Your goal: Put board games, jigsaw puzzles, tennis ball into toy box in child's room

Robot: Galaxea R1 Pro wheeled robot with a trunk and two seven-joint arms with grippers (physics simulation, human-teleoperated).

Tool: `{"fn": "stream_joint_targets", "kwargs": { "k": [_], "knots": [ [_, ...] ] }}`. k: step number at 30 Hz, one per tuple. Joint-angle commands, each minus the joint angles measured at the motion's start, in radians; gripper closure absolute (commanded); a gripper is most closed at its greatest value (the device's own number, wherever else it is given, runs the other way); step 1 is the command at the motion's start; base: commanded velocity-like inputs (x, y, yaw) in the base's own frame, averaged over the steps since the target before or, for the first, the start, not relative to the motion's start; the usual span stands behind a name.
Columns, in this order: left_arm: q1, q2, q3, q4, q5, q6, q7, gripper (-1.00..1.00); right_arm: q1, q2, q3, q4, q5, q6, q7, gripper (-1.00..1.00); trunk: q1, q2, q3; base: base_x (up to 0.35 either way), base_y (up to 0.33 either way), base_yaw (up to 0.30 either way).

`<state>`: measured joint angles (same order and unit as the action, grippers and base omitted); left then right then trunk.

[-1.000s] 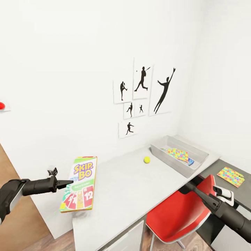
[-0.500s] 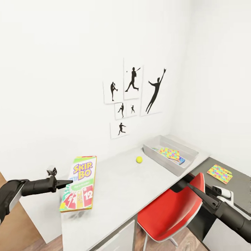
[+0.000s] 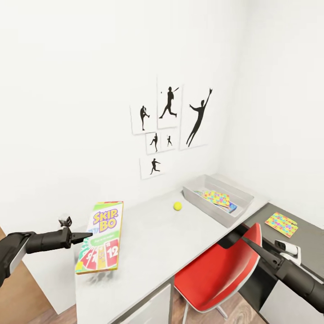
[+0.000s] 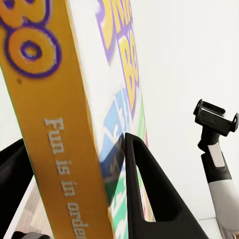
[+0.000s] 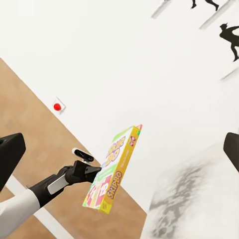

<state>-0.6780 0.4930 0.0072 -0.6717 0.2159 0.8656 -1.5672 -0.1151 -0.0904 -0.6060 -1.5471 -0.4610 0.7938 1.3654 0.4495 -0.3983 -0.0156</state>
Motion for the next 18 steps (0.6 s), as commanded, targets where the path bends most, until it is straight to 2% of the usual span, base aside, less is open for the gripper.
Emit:
{"fn": "stream_joint_targets", "kwargs": {
  "k": [1,11,18],
  "knots": [
    [0.0,0.001,0.0,0.0,0.0,0.01,-0.004,1.0,-0.001,0.0,0.0,0.0,-0.002,0.008,0.001,-1.0,0.001,-0.002,-0.002,0.0,-0.07,0.0],
    [0.0,0.002,0.0,0.0,0.001,0.01,-0.004,1.0,0.0,0.0,-0.002,-0.001,-0.004,0.008,0.001,-1.0,0.001,-0.002,-0.002,0.0,-0.043,-0.001],
    [0.0,0.002,0.001,0.0,0.002,-0.004,-0.004,1.0,0.0,0.0,-0.003,0.0,-0.006,0.008,0.003,-1.0,0.001,-0.002,0.004,0.0,-0.218,-0.135]
  ]
}}
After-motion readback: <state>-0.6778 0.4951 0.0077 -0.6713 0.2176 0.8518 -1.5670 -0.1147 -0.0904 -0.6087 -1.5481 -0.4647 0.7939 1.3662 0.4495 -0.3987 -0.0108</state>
